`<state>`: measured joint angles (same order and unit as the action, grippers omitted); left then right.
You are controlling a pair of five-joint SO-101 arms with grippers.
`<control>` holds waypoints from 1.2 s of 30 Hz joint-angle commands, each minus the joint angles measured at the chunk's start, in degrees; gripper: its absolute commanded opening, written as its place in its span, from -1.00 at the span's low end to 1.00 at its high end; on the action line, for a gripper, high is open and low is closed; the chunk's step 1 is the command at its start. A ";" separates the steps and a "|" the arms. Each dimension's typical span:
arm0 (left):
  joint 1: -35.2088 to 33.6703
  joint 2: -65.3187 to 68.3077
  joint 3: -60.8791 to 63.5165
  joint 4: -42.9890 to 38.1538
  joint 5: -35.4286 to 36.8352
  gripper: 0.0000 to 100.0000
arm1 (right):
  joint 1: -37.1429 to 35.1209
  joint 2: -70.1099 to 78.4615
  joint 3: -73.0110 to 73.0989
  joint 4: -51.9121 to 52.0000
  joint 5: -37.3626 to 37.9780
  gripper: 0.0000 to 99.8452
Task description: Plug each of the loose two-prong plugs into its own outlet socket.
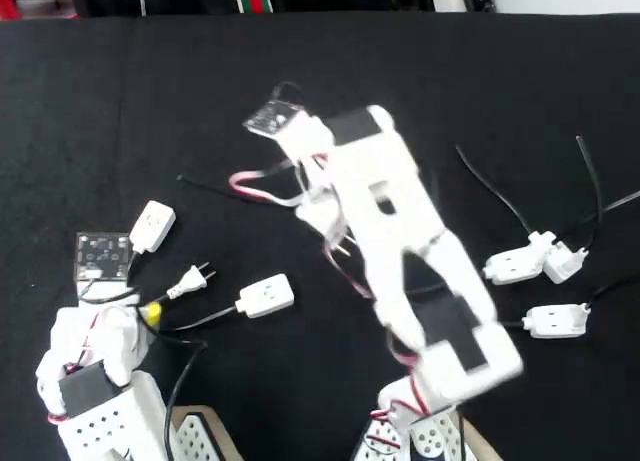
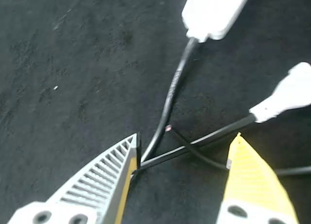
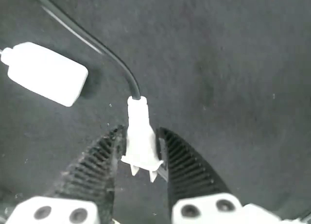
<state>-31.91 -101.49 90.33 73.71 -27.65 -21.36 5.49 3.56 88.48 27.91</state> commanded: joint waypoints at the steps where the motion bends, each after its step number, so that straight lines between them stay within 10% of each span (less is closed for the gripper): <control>1: 8.40 -0.09 -3.47 0.44 -0.62 -0.41 | 2.81 -18.95 22.81 -10.81 -7.74 -0.98; 15: 33.98 0.88 -14.73 3.34 -0.97 -0.41 | 12.84 -49.19 59.74 -35.25 -31.12 -0.98; 36: 53.41 48.09 -34.51 0.79 -13.63 -0.41 | 18.90 -52.35 71.69 -55.12 -35.60 -0.98</control>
<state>19.78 -54.20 57.71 75.56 -35.65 -3.16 -45.85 75.38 35.30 -7.34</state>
